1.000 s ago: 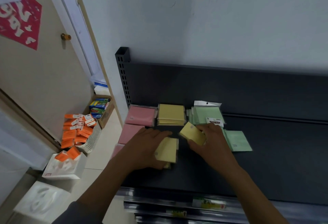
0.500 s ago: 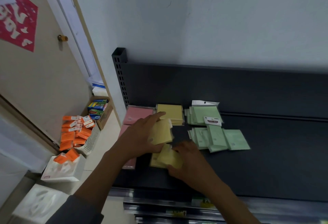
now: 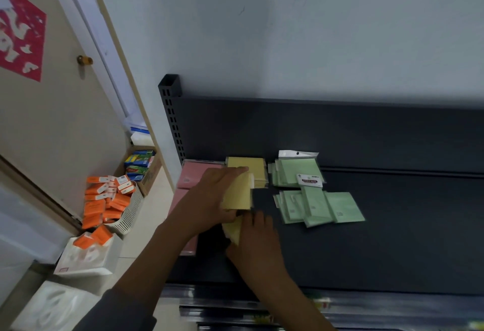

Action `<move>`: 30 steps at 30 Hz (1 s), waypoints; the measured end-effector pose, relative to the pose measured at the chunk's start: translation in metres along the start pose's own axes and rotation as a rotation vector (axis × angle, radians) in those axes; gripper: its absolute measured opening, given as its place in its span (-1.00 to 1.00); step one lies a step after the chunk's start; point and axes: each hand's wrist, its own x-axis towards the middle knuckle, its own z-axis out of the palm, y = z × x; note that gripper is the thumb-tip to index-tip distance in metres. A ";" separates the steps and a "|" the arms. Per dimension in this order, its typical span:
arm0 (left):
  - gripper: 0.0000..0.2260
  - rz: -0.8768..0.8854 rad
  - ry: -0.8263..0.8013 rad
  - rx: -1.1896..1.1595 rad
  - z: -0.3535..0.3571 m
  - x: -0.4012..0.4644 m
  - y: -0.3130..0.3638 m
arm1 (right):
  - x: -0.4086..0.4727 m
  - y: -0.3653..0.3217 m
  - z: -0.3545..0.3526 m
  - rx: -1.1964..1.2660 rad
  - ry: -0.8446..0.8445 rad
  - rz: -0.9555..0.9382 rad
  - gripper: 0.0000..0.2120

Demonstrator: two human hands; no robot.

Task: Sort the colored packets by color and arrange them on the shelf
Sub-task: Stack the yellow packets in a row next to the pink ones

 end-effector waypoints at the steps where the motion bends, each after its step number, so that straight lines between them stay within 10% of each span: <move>1: -0.09 0.002 -0.027 0.009 0.002 0.001 0.001 | 0.000 0.009 -0.004 -0.006 -0.043 -0.051 -0.43; 7: -0.08 -0.005 -0.101 0.137 0.024 0.011 0.006 | -0.007 0.062 -0.023 0.094 -0.130 -0.331 -0.28; 30: -0.48 -0.091 -0.119 0.266 0.030 0.010 -0.001 | -0.026 0.054 -0.017 0.309 -0.022 -0.198 -0.25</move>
